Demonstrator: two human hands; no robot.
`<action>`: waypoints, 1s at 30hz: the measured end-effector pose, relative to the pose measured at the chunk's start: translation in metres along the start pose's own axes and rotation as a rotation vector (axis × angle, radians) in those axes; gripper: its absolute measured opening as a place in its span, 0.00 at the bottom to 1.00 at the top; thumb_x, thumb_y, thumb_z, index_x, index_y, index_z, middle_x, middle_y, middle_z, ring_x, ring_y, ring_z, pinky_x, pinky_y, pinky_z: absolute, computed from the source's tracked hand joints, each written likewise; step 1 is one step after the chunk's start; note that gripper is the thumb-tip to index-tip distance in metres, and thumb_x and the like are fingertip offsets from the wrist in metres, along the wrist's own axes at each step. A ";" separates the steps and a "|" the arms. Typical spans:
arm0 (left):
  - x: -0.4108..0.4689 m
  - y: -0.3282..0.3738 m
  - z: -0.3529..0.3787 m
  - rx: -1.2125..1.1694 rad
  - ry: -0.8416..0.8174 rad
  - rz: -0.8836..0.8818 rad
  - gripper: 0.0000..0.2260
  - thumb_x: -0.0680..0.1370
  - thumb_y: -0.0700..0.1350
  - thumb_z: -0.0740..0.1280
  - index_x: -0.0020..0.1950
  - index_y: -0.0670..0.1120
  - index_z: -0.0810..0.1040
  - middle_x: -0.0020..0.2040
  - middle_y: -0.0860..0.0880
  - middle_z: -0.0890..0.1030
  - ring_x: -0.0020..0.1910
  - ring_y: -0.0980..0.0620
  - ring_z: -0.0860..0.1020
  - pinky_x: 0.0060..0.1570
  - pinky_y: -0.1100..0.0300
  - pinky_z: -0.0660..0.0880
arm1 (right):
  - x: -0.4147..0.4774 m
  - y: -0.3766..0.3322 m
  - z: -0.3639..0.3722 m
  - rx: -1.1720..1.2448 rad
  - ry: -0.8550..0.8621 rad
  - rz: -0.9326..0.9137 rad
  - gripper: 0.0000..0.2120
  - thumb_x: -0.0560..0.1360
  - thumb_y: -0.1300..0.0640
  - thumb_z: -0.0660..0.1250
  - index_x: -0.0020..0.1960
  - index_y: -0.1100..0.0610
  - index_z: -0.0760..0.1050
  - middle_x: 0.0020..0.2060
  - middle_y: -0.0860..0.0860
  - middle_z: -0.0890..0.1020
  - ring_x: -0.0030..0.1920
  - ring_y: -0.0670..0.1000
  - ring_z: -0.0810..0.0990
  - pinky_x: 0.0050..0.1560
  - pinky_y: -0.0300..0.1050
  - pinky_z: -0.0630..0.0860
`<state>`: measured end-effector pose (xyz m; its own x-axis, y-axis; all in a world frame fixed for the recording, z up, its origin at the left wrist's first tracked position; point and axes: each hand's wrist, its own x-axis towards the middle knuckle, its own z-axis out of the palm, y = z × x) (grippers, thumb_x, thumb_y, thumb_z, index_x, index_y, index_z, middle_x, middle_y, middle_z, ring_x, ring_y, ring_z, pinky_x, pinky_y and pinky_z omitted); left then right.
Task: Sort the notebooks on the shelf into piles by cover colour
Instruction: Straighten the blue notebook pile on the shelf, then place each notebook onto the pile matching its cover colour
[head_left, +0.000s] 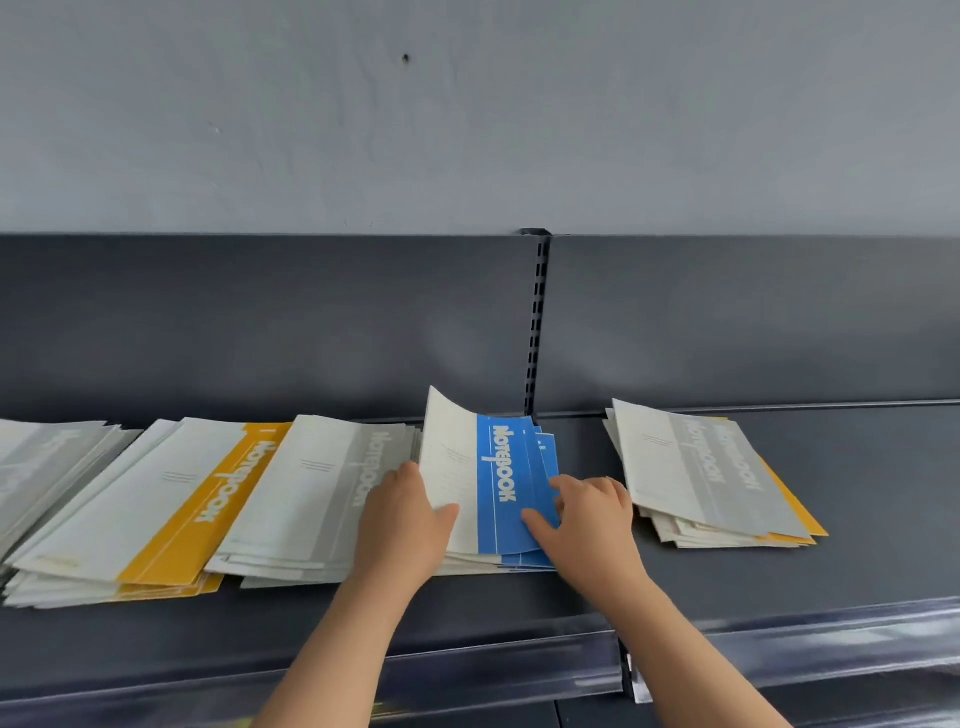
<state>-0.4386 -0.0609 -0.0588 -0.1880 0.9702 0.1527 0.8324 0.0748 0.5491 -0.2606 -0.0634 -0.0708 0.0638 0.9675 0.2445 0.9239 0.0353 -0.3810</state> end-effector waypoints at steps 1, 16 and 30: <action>0.002 0.000 0.000 0.051 -0.005 0.015 0.18 0.76 0.52 0.67 0.61 0.43 0.70 0.58 0.46 0.74 0.56 0.48 0.73 0.48 0.60 0.69 | -0.002 -0.001 0.001 -0.035 -0.006 0.001 0.20 0.76 0.41 0.60 0.60 0.54 0.73 0.48 0.47 0.78 0.57 0.50 0.70 0.67 0.43 0.57; -0.003 0.059 0.023 -0.160 -0.021 0.285 0.13 0.81 0.46 0.59 0.63 0.46 0.74 0.60 0.48 0.76 0.58 0.50 0.74 0.55 0.60 0.69 | -0.003 0.068 -0.034 -0.113 0.180 0.024 0.16 0.78 0.55 0.60 0.63 0.60 0.74 0.61 0.53 0.77 0.67 0.55 0.69 0.73 0.50 0.55; 0.012 0.156 0.112 -0.366 -0.253 0.037 0.09 0.77 0.47 0.65 0.43 0.42 0.72 0.39 0.50 0.76 0.35 0.54 0.73 0.30 0.61 0.67 | 0.007 0.175 -0.062 -0.041 -0.049 -0.111 0.14 0.80 0.54 0.56 0.59 0.59 0.75 0.62 0.51 0.76 0.65 0.49 0.70 0.70 0.36 0.48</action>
<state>-0.2521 -0.0121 -0.0636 0.0100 0.9999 -0.0027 0.5881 -0.0037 0.8088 -0.0756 -0.0658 -0.0807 -0.0571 0.9694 0.2388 0.9390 0.1334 -0.3169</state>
